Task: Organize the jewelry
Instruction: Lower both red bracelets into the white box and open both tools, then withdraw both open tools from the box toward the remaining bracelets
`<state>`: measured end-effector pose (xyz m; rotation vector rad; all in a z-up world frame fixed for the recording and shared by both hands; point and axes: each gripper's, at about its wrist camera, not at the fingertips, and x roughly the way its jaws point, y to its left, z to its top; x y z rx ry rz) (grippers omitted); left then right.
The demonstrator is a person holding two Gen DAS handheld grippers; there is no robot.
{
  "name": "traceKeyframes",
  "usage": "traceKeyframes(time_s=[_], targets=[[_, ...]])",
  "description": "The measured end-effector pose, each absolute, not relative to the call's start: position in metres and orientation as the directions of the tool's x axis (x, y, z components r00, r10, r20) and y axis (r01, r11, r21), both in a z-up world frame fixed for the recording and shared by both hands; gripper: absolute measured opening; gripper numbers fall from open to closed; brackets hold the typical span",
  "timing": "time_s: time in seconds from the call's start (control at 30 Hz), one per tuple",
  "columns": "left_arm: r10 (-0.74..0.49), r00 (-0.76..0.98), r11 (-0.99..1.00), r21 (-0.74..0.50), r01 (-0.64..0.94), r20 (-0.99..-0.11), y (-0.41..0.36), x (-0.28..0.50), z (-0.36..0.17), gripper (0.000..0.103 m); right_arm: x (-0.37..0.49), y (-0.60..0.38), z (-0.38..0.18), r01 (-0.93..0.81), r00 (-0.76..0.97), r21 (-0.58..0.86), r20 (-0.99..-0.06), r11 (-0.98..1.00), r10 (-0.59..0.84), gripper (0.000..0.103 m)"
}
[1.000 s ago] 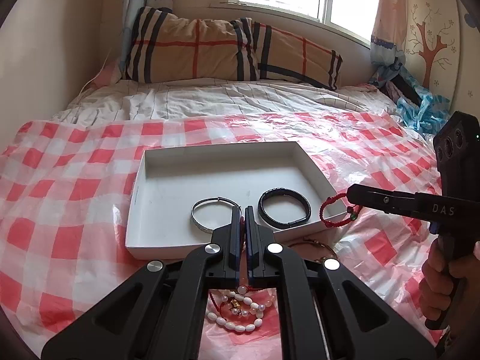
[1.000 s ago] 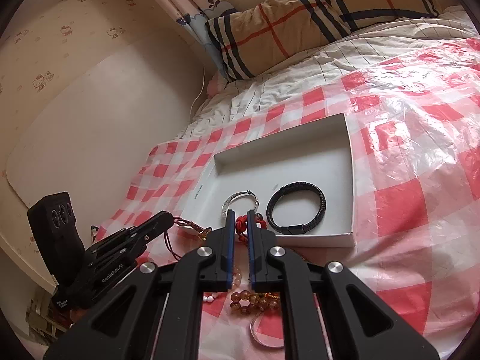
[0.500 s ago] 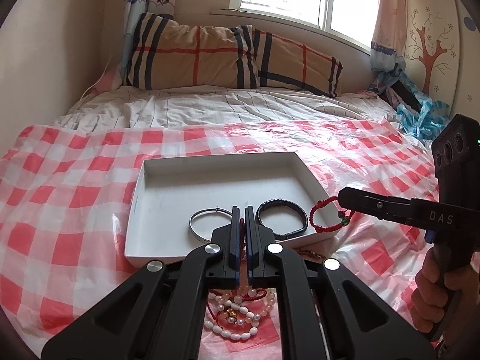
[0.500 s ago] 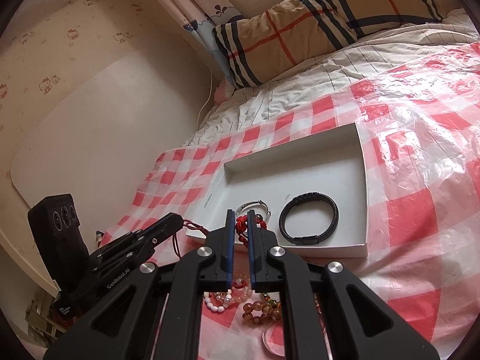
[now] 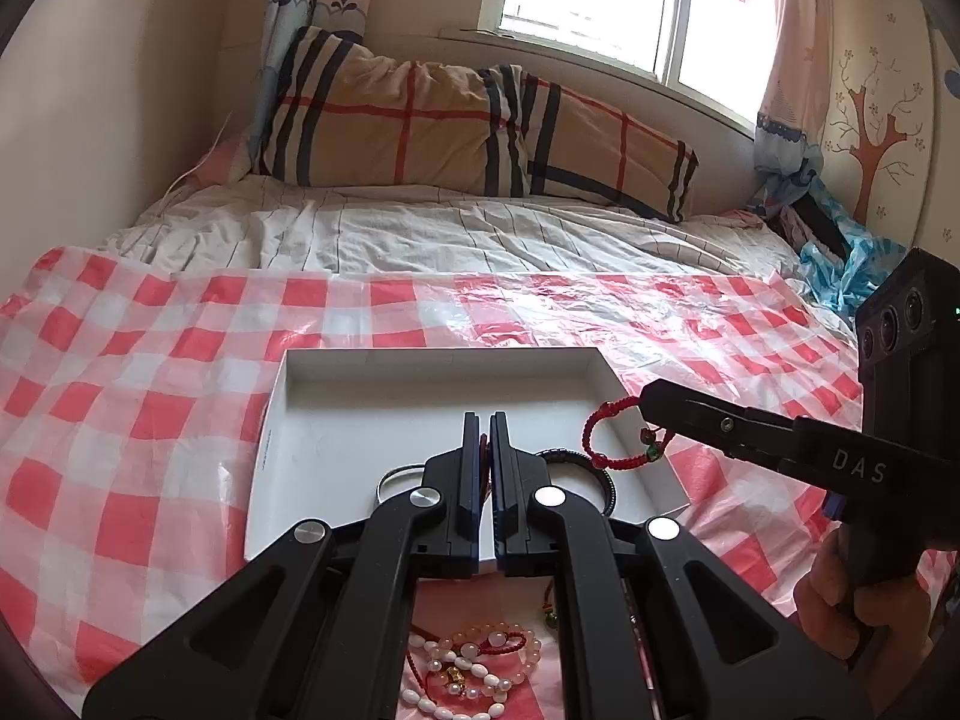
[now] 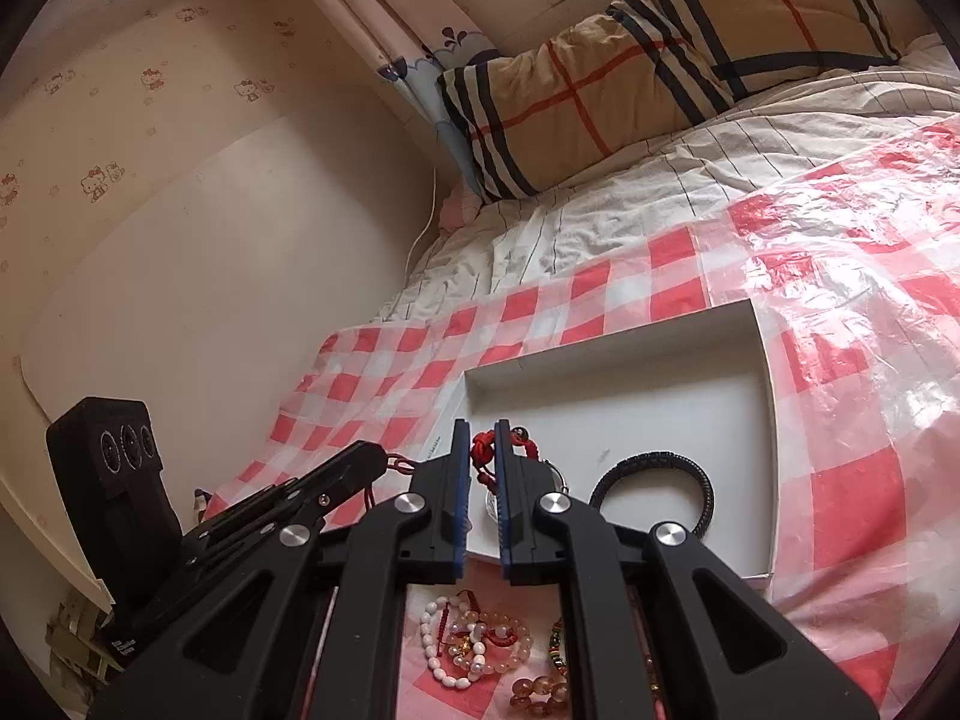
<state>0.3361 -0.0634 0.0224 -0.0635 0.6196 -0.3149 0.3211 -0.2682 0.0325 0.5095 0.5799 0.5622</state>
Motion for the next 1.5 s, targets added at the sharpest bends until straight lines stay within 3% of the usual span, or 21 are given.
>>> traceKeyframes(time_s=[0.2, 0.23, 0.27, 0.3, 0.4, 0.5, 0.63, 0.87, 1.5], targets=[[-0.301, 0.762, 0.954, -0.164, 0.253, -0.573, -0.067, 0.351, 0.012, 0.003, 0.339, -0.259, 0.017, -0.32, 0.68, 0.582, -0.409, 0.748, 0.609, 0.009], [-0.276, 0.768, 0.961, -0.154, 0.229, -0.579, -0.067, 0.356, 0.008, 0.003, 0.344, -0.256, 0.012, -0.275, 0.691, 0.544, -0.461, 0.793, 0.556, 0.018], [-0.232, 0.767, 0.973, -0.135, 0.189, -0.599, -0.067, 0.364, 0.0, 0.004, 0.348, -0.254, 0.006, -0.214, 0.705, 0.497, -0.517, 0.841, 0.485, 0.048], [-0.207, 0.754, 0.978, -0.124, 0.166, -0.624, -0.066, 0.37, -0.007, 0.004, 0.349, -0.257, -0.001, -0.152, 0.719, 0.46, -0.556, 0.875, 0.417, 0.054], [-0.149, 0.717, 0.989, -0.107, 0.103, -0.681, -0.057, 0.377, -0.024, 0.004, 0.351, -0.273, -0.014, -0.067, 0.719, 0.474, -0.587, 0.878, 0.372, 0.054], [-0.128, 0.721, 0.992, -0.104, 0.078, -0.681, -0.049, 0.374, -0.022, 0.009, 0.346, -0.289, -0.013, -0.028, 0.744, 0.496, -0.57, 0.868, 0.35, 0.054], [-0.084, 0.726, 0.996, -0.077, 0.044, -0.683, -0.045, 0.365, -0.024, 0.038, 0.34, -0.297, -0.013, -0.009, 0.756, 0.497, -0.564, 0.868, 0.331, 0.055], [-0.059, 0.726, 0.998, -0.047, 0.036, -0.685, -0.046, 0.358, -0.023, 0.053, 0.341, -0.296, -0.014, -0.008, 0.752, 0.506, -0.566, 0.862, 0.339, 0.058], [-0.031, 0.731, 0.999, 0.005, 0.046, -0.682, -0.057, 0.356, -0.024, 0.064, 0.34, -0.291, -0.015, -0.014, 0.743, 0.502, -0.573, 0.865, 0.344, 0.061]])
